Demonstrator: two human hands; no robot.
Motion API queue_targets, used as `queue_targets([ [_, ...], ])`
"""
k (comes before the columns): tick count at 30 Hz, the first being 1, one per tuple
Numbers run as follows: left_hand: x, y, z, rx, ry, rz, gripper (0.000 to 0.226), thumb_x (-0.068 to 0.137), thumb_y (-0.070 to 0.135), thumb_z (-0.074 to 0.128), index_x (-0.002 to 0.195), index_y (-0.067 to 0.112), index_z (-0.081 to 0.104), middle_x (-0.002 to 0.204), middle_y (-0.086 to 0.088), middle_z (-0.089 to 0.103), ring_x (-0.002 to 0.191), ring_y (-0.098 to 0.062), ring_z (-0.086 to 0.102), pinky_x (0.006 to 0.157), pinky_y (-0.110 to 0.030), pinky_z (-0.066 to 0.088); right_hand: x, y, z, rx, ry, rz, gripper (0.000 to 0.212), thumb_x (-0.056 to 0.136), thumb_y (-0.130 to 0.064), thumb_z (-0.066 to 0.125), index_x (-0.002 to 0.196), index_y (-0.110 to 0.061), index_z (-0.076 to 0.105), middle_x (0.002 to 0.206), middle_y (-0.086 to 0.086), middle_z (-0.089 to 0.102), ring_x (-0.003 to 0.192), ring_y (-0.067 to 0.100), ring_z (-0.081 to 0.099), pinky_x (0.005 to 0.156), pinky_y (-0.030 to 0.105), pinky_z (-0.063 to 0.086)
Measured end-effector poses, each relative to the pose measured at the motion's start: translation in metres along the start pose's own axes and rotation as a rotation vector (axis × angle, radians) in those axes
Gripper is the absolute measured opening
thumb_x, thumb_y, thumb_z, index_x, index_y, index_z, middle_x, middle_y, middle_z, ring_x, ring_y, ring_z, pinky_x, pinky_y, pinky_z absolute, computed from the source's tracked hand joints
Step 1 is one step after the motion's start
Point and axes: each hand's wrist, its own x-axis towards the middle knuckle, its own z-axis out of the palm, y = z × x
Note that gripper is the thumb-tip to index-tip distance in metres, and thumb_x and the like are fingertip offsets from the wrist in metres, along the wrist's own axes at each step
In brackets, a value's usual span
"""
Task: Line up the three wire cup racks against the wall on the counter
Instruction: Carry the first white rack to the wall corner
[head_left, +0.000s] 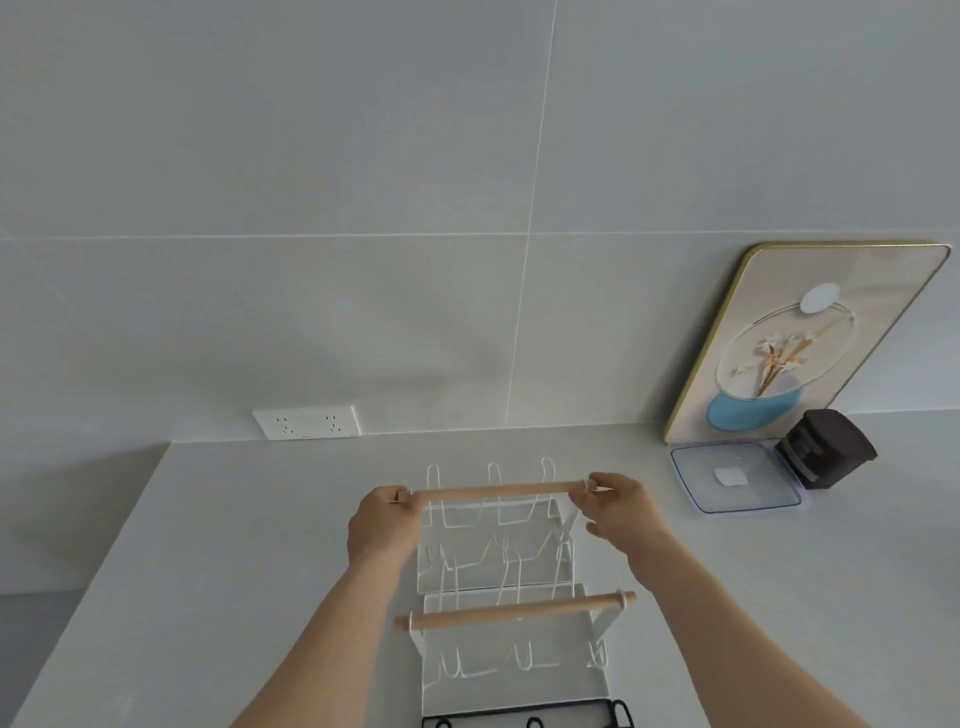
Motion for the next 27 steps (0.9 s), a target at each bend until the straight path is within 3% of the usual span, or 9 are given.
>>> queue_targets([
  [2,-0.002,0.002,0.000,-0.012,0.035,-0.008,0.018,0.095,0.028,0.057,0.093,0.022,0.073,0.092,-0.008,0.077,0.091,-0.033,0.069,0.074,-0.034,0.048,0.008,0.002,0.001,0.012,0.039,-0.009,0.038,0.088,-0.015,0.079,0.122,-0.001,0.070,0.081,0.006,0.070,0.074,0.025,0.065,0.098,0.054,0.059],
  [4,0.001,0.002,0.000,-0.063,0.046,-0.023,0.023,0.096,0.029,0.057,0.111,0.022,0.073,0.105,-0.006,0.078,0.100,-0.031,0.072,0.084,-0.035,0.054,0.011,0.001,0.002,0.006,0.081,-0.025,0.030,0.089,-0.015,0.077,0.116,-0.002,0.074,0.074,0.006,0.071,0.065,0.025,0.066,0.094,0.054,0.061],
  [7,0.009,-0.002,-0.008,-0.169,0.044,-0.024,0.011,0.094,0.027,0.061,0.101,0.028,0.070,0.107,-0.006,0.078,0.100,-0.029,0.074,0.095,-0.045,0.059,0.008,-0.012,0.006,-0.004,0.122,-0.057,0.021,0.092,-0.015,0.073,0.111,-0.008,0.076,0.079,0.008,0.076,0.067,0.025,0.074,0.091,0.050,0.063],
  [13,0.037,-0.013,-0.062,-0.290,0.086,-0.007,0.012,0.086,0.034,0.065,0.077,0.041,0.065,0.097,0.000,0.077,0.096,-0.026,0.075,0.092,-0.048,0.061,-0.001,-0.057,0.050,-0.004,0.086,-0.179,0.014,0.092,-0.014,0.073,0.105,-0.011,0.077,0.076,0.006,0.077,0.068,0.025,0.076,0.090,0.050,0.063],
  [19,0.078,-0.047,-0.158,-0.319,0.199,-0.024,0.005,0.083,0.037,0.064,0.080,0.039,0.066,0.098,-0.002,0.079,0.097,-0.028,0.076,0.094,-0.047,0.060,-0.017,-0.092,0.157,-0.010,-0.036,-0.221,0.005,0.089,-0.015,0.076,0.093,-0.017,0.074,0.079,0.007,0.077,0.067,0.024,0.076,0.088,0.051,0.064],
  [23,0.124,-0.084,-0.220,-0.318,0.261,-0.036,0.006,0.082,0.041,0.063,0.083,0.039,0.068,0.097,0.000,0.079,0.095,-0.027,0.076,0.092,-0.048,0.061,-0.029,-0.106,0.239,0.006,-0.092,-0.191,0.012,0.090,-0.012,0.076,0.101,-0.007,0.075,0.081,0.012,0.077,0.072,0.027,0.076,0.087,0.049,0.065],
  [25,0.152,-0.103,-0.246,-0.304,0.277,-0.037,0.015,0.078,0.045,0.060,0.085,0.037,0.071,0.095,-0.002,0.080,0.093,-0.029,0.077,0.091,-0.050,0.060,-0.034,-0.111,0.276,0.014,-0.109,-0.180,0.005,0.090,-0.011,0.076,0.095,-0.009,0.074,0.078,0.012,0.076,0.071,0.026,0.074,0.086,0.048,0.065],
  [27,0.167,-0.107,-0.270,-0.269,0.301,-0.041,0.029,0.081,0.041,0.061,0.100,0.026,0.077,0.096,-0.006,0.082,0.094,-0.031,0.076,0.093,-0.048,0.059,-0.036,-0.114,0.311,0.012,-0.117,-0.168,0.007,0.091,-0.011,0.075,0.097,-0.008,0.074,0.075,0.011,0.074,0.068,0.024,0.072,0.085,0.048,0.066],
])
